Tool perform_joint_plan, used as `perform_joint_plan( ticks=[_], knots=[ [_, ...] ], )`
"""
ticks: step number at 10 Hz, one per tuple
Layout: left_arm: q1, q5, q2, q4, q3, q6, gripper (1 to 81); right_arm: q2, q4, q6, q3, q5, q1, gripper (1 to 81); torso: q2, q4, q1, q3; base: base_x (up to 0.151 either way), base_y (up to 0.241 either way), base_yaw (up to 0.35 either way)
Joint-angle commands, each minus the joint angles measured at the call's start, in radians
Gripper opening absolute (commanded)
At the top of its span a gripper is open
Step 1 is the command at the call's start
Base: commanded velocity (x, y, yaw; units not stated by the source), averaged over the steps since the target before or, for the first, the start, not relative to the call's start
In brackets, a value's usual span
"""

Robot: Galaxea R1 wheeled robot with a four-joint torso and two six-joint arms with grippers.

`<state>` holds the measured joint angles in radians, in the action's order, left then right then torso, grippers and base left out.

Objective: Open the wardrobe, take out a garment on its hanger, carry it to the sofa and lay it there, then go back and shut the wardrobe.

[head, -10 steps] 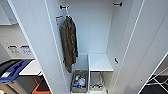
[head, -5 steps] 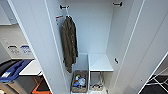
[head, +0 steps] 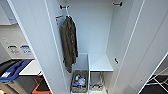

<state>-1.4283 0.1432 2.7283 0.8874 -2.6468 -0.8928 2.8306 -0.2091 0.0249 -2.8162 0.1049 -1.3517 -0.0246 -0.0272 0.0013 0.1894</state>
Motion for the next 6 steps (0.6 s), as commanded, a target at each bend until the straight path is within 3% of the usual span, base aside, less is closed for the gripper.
perform_joint_plan(
  ticks=[1, 4, 5, 6],
  knots=[
    [-0.025, -0.054, -0.086, -0.149, 0.000, -0.009, 81.1, -0.038, -0.012, -0.003, -0.014, -0.051, 0.071, 81.1, 0.000, 0.000, 0.000, 0.000, 0.000, 0.000, 0.000],
    [-0.028, -0.137, -0.160, -0.168, 0.088, 0.026, 81.1, -0.053, -0.010, -0.003, 0.018, -0.056, 0.128, 81.1, 0.000, 0.000, 0.000, 0.000, 0.000, 0.000, 0.000],
    [-0.010, -0.148, -0.162, -0.240, 0.087, 0.097, 81.1, -0.060, -0.012, -0.003, 0.023, -0.056, 0.148, 81.1, 0.000, 0.000, 0.000, 0.000, 0.000, 0.000, 0.000],
    [0.002, -0.152, -0.166, -0.415, 0.082, 0.250, 81.1, -0.082, -0.033, -0.008, 0.027, -0.054, 0.162, 81.1, 0.000, 0.000, 0.000, 0.000, 0.000, 0.000, 0.000]
  ],
)
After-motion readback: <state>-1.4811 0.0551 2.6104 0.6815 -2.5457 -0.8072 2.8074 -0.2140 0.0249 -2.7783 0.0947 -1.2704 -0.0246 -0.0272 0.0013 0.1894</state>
